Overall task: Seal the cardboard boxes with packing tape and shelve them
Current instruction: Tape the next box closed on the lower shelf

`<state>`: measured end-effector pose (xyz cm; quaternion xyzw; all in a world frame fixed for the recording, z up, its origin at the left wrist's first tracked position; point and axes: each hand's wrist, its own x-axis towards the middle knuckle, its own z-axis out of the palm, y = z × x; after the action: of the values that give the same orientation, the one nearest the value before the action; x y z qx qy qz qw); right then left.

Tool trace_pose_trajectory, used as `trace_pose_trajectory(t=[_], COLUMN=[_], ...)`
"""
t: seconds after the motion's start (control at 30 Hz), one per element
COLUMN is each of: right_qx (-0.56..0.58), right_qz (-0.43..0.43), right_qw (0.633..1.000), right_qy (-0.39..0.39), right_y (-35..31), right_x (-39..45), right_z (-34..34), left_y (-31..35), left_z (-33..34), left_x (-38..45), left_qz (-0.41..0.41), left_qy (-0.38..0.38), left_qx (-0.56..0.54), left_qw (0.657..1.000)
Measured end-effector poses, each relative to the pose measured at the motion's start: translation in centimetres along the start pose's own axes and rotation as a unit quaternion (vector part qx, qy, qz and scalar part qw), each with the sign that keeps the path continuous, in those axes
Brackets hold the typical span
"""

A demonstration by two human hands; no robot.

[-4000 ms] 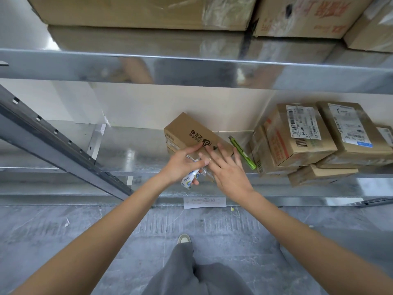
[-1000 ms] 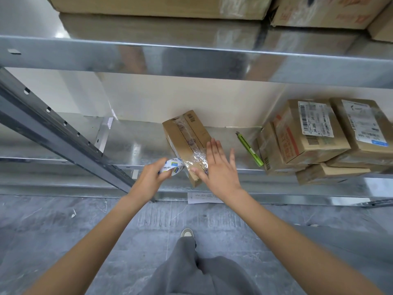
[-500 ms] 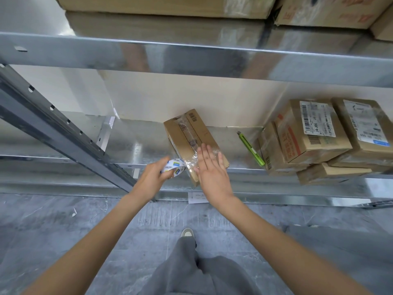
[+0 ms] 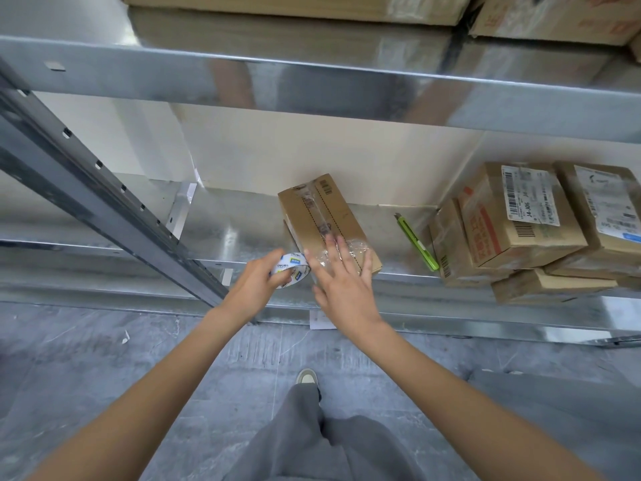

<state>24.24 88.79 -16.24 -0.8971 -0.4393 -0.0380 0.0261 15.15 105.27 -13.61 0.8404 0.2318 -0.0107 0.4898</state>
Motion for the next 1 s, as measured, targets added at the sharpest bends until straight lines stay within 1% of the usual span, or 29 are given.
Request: trace_pose_trajectory(t=[0.1, 0.17, 0.23, 0.27, 0.3, 0.37, 0.4, 0.47, 0.5, 0.53, 0.6, 0.63, 0.67, 0.7, 0.73, 0.77, 0.8, 0.83, 0.87, 0.9, 1.0], right_qx=[0.021, 0.024, 0.033, 0.037, 0.043, 0.082, 0.106, 0.154, 0.176, 0.196, 0.242, 0.278, 0.336, 0.417, 0.509, 0.598, 0.664, 0.703, 0.710, 0.708, 0.686], right_qz=[0.018, 0.011, 0.022, 0.042, 0.071, 0.129, 0.148, 0.163, 0.167, 0.173, 0.190, 0.203, 0.221, 0.237, 0.253, 0.267, 0.277, 0.281, 0.286, 0.285, 0.289], right_qw=[0.999, 0.999, 0.999, 0.998, 0.996, 0.986, 0.981, 0.974, 0.970, 0.965, 0.951, 0.939, 0.916, 0.877, 0.822, 0.755, 0.694, 0.653, 0.643, 0.646, 0.668], right_qy=[0.026, 0.036, 0.023, 0.002, -0.027, -0.065, -0.063, -0.040, -0.024, -0.011, -0.007, -0.008, -0.005, 0.003, 0.012, 0.020, 0.021, 0.018, 0.012, 0.005, -0.002], right_y=[-0.4, -0.3, 0.4, 0.8, 1.3, 2.1, 2.4, 2.6, 2.7, 2.7, 2.9, 3.0, 3.1, 3.1, 3.0, 2.9, 2.8, 2.7, 2.7, 2.7, 3.0], right_x=[0.8, 1.1, 1.2, 1.4, 1.5, 1.7, 1.8, 1.8, 1.7, 1.5, 1.1, 0.9, 0.7, 0.6, 0.5, 0.4, 0.3, 0.3, 0.3, 0.2, 0.5], right_z=[-0.3, -0.3, -0.6, -0.9, -1.1, -1.6, -1.9, -2.5, -2.9, -3.1, -3.5, -3.7, -3.7, -4.0, -4.3, -4.6, -4.4, -4.3, -3.8, -3.5, -2.8], left_y=[-0.4, -0.6, -0.9, -1.0, -0.9, -0.6, -0.2, 0.9, 1.3, 1.9, 3.0, 3.8, 4.6, 5.4, 6.2, 6.8, 7.3, 7.5, 7.6, 7.5, 7.9], left_z=[0.2, 0.6, 1.1, 1.5, 2.0, 2.9, 3.4, 4.4, 4.8, 5.1, 5.3, 5.3, 5.2, 5.1, 5.0, 5.0, 5.2, 5.4, 5.8, 6.2, 7.6], left_x=[0.2, 0.2, 0.2, 0.2, 0.1, -0.1, -0.2, -0.5, -0.7, -0.8, -0.6, -0.5, -0.2, 0.1, 0.4, 0.9, 1.4, 1.9, 2.3, 2.8, 3.4], left_qz=[-0.012, -0.006, 0.012, 0.012, -0.007, -0.078, -0.117, -0.190, -0.207, -0.207, -0.182, -0.166, -0.154, -0.140, -0.118, -0.094, -0.074, -0.065, -0.065, -0.067, -0.043], left_qy=[0.015, 0.035, 0.075, 0.101, 0.125, 0.163, 0.171, 0.154, 0.141, 0.127, 0.111, 0.110, 0.112, 0.116, 0.123, 0.129, 0.138, 0.146, 0.152, 0.154, 0.132], left_qx=[-0.002, 0.015, 0.019, 0.008, -0.018, -0.130, -0.197, -0.299, -0.327, -0.346, -0.364, -0.379, -0.400, -0.420, -0.429, -0.419, -0.387, -0.345, -0.301, -0.267, -0.181], left_qw=[1.000, 0.999, 0.997, 0.995, 0.992, 0.975, 0.958, 0.923, 0.911, 0.906, 0.907, 0.904, 0.897, 0.889, 0.887, 0.894, 0.909, 0.925, 0.939, 0.949, 0.974])
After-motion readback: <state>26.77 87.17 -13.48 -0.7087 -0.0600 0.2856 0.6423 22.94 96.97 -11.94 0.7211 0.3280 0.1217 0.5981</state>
